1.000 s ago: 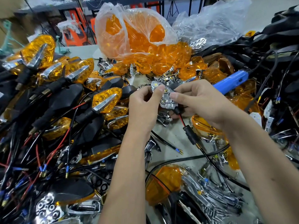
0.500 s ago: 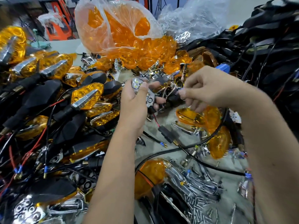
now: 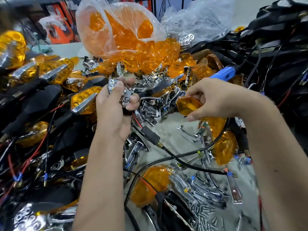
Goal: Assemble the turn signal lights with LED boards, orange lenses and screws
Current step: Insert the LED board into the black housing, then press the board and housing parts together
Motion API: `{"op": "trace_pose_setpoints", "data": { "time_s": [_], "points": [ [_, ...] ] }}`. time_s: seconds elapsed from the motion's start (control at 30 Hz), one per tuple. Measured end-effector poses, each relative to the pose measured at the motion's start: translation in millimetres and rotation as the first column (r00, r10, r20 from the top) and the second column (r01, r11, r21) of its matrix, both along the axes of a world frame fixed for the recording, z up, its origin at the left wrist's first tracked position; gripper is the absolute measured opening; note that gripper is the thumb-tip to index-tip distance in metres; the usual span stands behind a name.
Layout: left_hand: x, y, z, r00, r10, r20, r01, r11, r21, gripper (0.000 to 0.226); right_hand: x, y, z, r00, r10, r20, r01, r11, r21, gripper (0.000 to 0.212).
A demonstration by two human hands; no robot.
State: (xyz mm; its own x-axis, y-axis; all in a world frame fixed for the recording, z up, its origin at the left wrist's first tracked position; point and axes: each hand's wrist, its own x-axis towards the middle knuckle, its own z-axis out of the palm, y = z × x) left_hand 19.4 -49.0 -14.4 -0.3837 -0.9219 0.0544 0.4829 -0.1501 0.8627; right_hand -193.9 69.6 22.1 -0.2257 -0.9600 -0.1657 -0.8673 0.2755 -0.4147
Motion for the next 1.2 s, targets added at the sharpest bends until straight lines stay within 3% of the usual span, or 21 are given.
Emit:
{"op": "trace_pose_setpoints", "data": {
  "time_s": [0.17,0.3,0.37,0.63,0.7,0.8,0.83,0.93,1.03,1.13,1.2],
  "points": [
    [4,-1,0,0.999,-0.032,0.028,0.032,0.999,0.007,0.017,-1,-5,-6,1.000,-0.023,0.009,0.023,1.000,-0.012,0.027],
    [4,-3,-2,0.996,-0.032,0.079,0.028,0.998,0.052,0.012,0,-5,-9,0.965,-0.079,0.251,0.111,0.987,-0.114,0.012],
    [3,-3,-3,0.994,-0.016,0.112,0.009,0.998,0.063,0.011,1,-3,-10,0.938,-0.068,0.340,0.118,0.984,-0.129,0.024],
    [0,-2,-6,0.982,-0.005,0.190,0.001,1.000,0.022,0.011,2,1,-7,0.885,0.063,0.461,0.051,0.972,-0.230,0.022],
    [-2,0,-6,0.979,-0.062,0.195,0.058,0.998,0.029,0.010,7,-3,-9,0.844,0.097,0.528,0.091,0.943,-0.319,0.035],
    [-10,5,-7,0.966,-0.174,0.191,0.163,0.984,0.069,0.008,17,-11,-10,0.739,0.094,0.667,0.256,0.877,-0.407,0.032],
    [-13,7,-7,0.962,-0.207,0.177,0.195,0.977,0.083,0.008,21,-14,-10,0.730,0.082,0.678,0.275,0.873,-0.403,0.030],
    [-17,7,-9,0.962,-0.238,0.131,0.226,0.969,0.103,0.012,34,-19,-13,0.842,0.032,0.538,0.252,0.858,-0.447,0.038],
    [-18,6,-11,0.964,-0.235,0.126,0.223,0.969,0.105,0.016,45,-23,-14,0.885,0.037,0.464,0.230,0.832,-0.505,0.040],
    [-15,5,-11,0.966,-0.243,0.092,0.228,0.963,0.146,0.023,49,-24,-14,0.862,0.167,0.479,0.109,0.861,-0.496,0.029],
    [-13,4,-11,0.964,-0.252,0.082,0.236,0.958,0.166,0.029,46,-22,-14,0.811,0.228,0.539,0.029,0.905,-0.425,0.042]
  ]
}}
